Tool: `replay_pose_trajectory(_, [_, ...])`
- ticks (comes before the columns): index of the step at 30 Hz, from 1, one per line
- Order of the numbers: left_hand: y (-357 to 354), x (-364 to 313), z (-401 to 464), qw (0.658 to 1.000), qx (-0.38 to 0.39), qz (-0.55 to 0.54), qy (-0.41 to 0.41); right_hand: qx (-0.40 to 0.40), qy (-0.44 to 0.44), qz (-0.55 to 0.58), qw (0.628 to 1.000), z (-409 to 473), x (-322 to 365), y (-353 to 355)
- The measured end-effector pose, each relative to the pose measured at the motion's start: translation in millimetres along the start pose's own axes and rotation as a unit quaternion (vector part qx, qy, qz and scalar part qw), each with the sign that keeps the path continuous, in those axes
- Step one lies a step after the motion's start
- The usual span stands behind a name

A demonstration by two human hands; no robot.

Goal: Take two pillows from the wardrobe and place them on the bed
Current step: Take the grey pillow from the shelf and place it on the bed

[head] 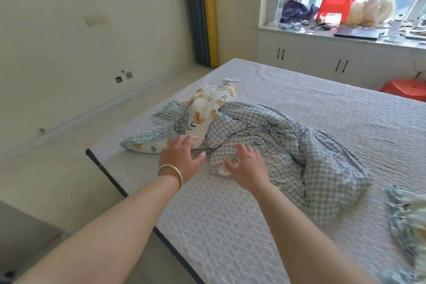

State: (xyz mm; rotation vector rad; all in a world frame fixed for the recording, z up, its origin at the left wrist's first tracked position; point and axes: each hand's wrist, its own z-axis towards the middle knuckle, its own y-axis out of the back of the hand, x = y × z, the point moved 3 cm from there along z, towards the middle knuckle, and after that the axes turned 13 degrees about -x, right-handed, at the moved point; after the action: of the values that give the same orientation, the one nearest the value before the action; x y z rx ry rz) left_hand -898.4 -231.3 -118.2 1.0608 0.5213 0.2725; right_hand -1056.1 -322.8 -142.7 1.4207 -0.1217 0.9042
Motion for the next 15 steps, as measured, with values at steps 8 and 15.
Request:
replay_pose_trajectory(8, [81.3, 185.5, 8.7, 0.982, -0.085, 0.060, 0.159, 0.067, 0.189, 0.046, 0.979, 35.7, 195.2, -109.1])
replay_pose_trajectory(15, [141.8, 326.8, -4.8, 0.933, -0.134, 0.114, 0.313, 0.163, 0.308, 0.088, 0.933, 43.5, 346.3, -207.2])
